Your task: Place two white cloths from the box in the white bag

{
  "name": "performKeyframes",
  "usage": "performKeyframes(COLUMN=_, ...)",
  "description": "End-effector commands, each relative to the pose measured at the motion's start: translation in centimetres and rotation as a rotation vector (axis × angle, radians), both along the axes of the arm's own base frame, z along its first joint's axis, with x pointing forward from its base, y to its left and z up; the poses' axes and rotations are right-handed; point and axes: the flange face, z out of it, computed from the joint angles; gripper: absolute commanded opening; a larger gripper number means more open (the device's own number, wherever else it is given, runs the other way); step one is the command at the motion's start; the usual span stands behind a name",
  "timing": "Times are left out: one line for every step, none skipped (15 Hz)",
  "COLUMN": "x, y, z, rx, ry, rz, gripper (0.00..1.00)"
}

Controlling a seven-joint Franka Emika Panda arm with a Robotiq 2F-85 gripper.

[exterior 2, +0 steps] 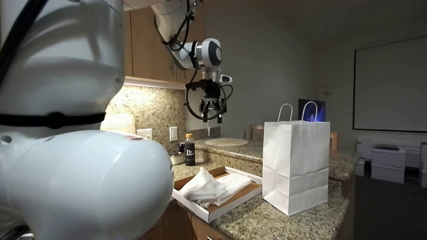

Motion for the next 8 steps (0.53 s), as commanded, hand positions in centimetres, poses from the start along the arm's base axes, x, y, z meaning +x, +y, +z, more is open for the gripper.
performKeyframes(x=-0.6, y=0.5, z=-3.5, rx=-0.02, ry=0.132, rz=0.074, gripper=1.0)
performKeyframes(x=-0.7, y=0.7, z=-4.5, rx=-0.031, ry=0.17, rz=0.089, gripper=1.0)
performKeyframes(x=-0.8, y=0.9, z=-5.3, rx=-0.04, ry=0.199, rz=0.097, gripper=1.0)
performKeyframes(x=-1.1, y=1.2, z=-6.2, rx=-0.054, ry=0.217, rz=0.114, gripper=1.0)
performKeyframes(x=-1.2, y=1.5, z=-6.9, rx=-0.06, ry=0.239, rz=0.128, gripper=1.0)
performKeyframes(x=-1.4, y=2.0, z=-7.7, rx=-0.066, ry=0.26, rz=0.147, gripper=1.0)
performKeyframes(x=-1.5, y=2.6, z=-8.7, rx=-0.069, ry=0.28, rz=0.152, gripper=1.0)
performKeyframes(x=-1.7, y=3.2, z=-9.5, rx=-0.066, ry=0.296, rz=0.145, gripper=1.0)
